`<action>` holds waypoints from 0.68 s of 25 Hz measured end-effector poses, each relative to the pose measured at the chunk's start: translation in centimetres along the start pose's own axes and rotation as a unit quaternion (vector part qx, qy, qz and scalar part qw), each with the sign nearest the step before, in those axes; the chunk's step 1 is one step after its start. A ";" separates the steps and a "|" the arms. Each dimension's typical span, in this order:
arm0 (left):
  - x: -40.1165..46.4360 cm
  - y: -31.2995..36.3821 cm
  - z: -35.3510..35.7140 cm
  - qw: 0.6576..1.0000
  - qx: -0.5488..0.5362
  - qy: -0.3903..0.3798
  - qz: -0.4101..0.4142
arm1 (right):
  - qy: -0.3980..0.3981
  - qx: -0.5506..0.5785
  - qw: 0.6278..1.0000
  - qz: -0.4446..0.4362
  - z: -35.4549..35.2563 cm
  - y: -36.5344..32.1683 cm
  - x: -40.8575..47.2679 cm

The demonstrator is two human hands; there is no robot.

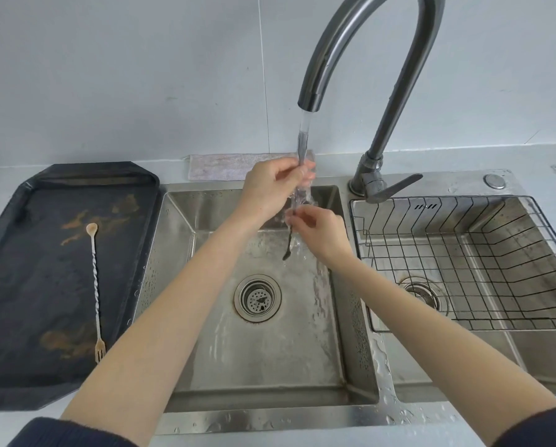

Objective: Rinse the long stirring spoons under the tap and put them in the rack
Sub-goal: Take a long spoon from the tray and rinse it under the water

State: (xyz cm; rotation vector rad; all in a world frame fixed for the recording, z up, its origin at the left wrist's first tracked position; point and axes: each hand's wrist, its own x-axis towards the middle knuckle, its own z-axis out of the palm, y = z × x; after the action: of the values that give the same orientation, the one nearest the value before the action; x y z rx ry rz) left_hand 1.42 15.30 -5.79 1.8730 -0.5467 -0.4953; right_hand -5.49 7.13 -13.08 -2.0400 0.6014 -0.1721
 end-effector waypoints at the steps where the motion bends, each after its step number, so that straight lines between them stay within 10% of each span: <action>1: 0.1 0.0 -0.1 1.000 0.002 0.006 0.002 | 0.001 0.003 1.000 -0.004 0.0 -0.3 0.3; 17: 0.8 -1.0 -1.2 0.990 -0.131 0.037 -0.020 | -0.002 0.005 1.000 0.002 -0.1 0.2 1.4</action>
State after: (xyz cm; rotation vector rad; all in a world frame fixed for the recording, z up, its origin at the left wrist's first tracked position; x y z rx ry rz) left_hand 2.90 16.11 -6.40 1.6455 -0.3750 -0.4966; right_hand -4.38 6.32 -13.42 -2.0297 0.6011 -0.1694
